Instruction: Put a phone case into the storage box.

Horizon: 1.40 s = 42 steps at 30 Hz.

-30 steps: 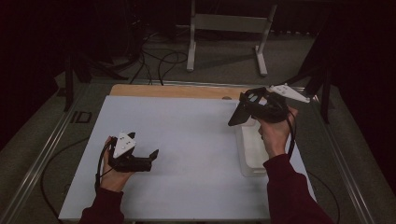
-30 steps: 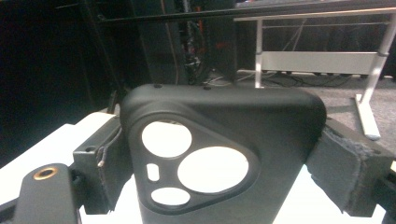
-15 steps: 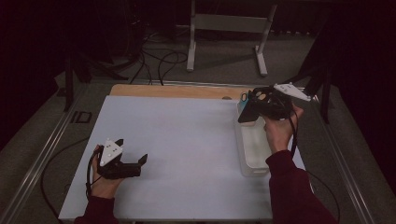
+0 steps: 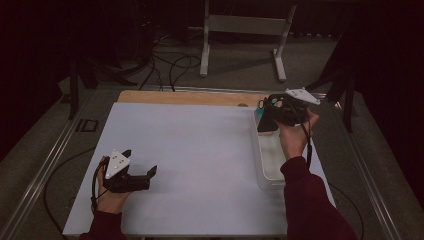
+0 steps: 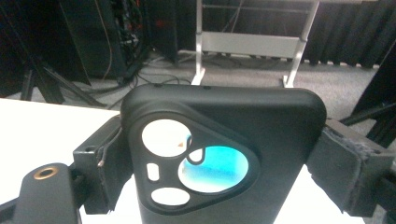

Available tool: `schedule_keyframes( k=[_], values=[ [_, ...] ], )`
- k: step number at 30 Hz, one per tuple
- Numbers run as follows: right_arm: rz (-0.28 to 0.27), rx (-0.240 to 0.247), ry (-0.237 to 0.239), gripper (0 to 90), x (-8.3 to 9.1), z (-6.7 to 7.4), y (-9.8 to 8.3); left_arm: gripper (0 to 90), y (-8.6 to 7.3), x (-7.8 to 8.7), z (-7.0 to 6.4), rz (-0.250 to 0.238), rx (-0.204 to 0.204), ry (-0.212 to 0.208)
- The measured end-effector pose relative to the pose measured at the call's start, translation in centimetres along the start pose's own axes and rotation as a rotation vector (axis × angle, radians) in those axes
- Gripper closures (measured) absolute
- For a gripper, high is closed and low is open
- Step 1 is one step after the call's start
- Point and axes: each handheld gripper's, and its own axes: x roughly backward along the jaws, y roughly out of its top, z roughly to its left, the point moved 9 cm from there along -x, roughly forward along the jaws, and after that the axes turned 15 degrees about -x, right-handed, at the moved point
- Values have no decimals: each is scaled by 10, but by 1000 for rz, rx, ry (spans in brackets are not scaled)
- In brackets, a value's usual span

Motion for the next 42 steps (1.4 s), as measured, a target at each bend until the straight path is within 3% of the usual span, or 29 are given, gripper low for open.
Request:
schedule_keyframes(
  k=[16, 27, 34, 37, 38, 42],
  values=[
    [113, -15, -87, 137, -38, -9, -33, 0, -1, 1, 0, -7, 10, -6],
    [156, -15, -133, 130, -54, -13, -46, 0, 0, 1, -2, -14, 15, -11],
    [151, -55, -155, 73, -59, -18, -43, 0, 0, 1, -4, -10, 11, -22],
    [148, -66, -141, 70, -59, -18, -41, 0, 0, 2, -4, -12, 12, -25],
    [126, -68, -104, 69, -57, -16, -33, 0, 0, 2, -4, -12, 13, -26],
    [108, -57, -89, 69, -55, -16, -28, 0, 0, 2, -4, -10, 13, -25]
  ],
)
